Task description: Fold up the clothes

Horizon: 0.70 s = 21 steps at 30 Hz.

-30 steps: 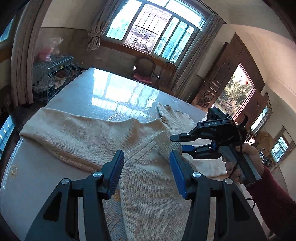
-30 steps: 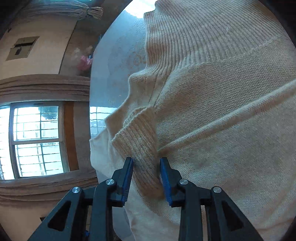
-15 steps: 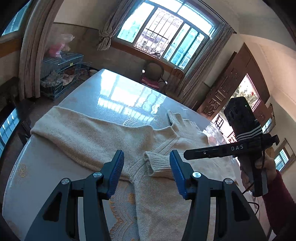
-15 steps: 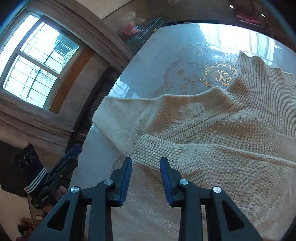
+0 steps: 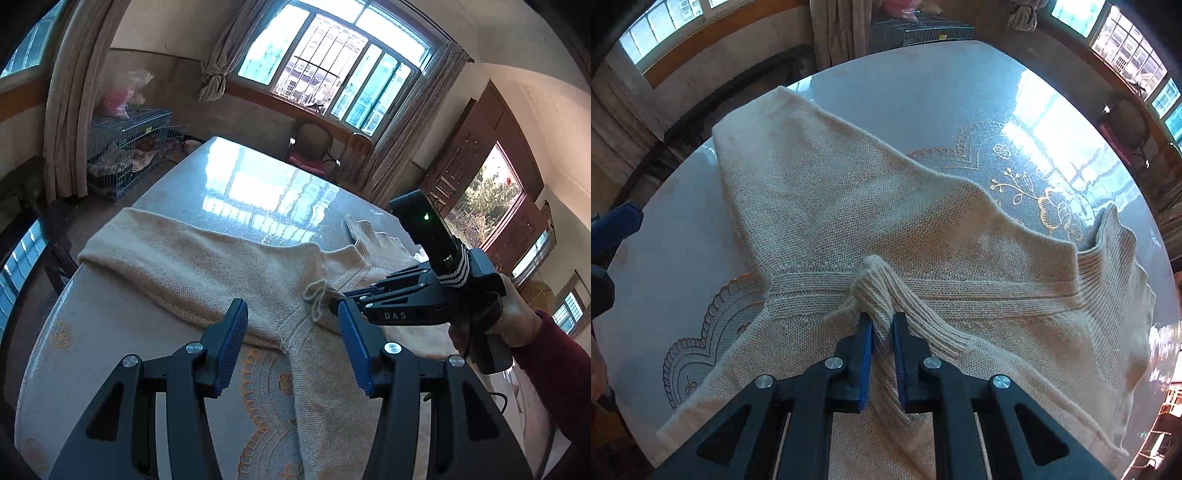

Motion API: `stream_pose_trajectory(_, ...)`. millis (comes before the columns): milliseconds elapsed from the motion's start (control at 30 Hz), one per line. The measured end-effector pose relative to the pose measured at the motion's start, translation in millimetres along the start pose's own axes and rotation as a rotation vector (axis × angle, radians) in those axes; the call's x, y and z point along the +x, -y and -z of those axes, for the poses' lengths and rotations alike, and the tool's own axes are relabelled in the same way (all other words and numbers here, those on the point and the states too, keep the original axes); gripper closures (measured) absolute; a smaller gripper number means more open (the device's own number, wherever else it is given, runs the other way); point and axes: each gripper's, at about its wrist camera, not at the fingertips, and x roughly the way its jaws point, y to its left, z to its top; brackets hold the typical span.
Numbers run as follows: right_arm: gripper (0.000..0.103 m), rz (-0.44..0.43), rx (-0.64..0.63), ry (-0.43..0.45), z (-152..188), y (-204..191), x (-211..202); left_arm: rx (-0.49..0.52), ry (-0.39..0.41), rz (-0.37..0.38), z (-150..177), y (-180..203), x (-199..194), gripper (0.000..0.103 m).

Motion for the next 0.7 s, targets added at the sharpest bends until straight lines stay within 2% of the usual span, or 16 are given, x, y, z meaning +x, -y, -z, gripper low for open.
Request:
stream_pose_trajectory(100, 0.093, -0.204, 0.194, 0.107, 2, 46, -26, 0.004, 0.004, 0.001, 0, -1, -2, 0.049)
stream_pose_trajectory(233, 0.092, -0.651, 0.358, 0.318, 11, 100, -74, -0.007, 0.008, 0.012, -2, 0, 0, 0.049)
stream_pose_trajectory(300, 0.073, -0.698, 0.366, 0.335, 12, 109, -78, -0.002, 0.002, 0.013, -3, 3, 4, 0.049)
stream_pose_trajectory(333, 0.068, -0.738, 0.351, 0.314, 13, 109, -74, -0.001, -0.005, 0.016, -4, 4, 6, 0.049)
stream_pose_trajectory(433, 0.067, -0.632, 0.384, 0.309, 20, 118, -68, -0.006, -0.026, 0.026, -8, 8, 13, 0.049)
stream_pose_trajectory(500, 0.067, -0.599, 0.424, 0.312, 33, 128, -72, -0.013, -0.026, 0.023, -10, 9, 14, 0.049)
stream_pose_trajectory(633, 0.067, -0.351, 0.365, 0.242, 69, 129, -77, -0.021, -0.024, 0.032, -18, 10, 17, 0.049)
stream_pose_trajectory(700, 0.067, -0.22, 0.432, 0.256, 100, 151, -91, -0.018, -0.021, 0.045, -23, 16, 19, 0.049)
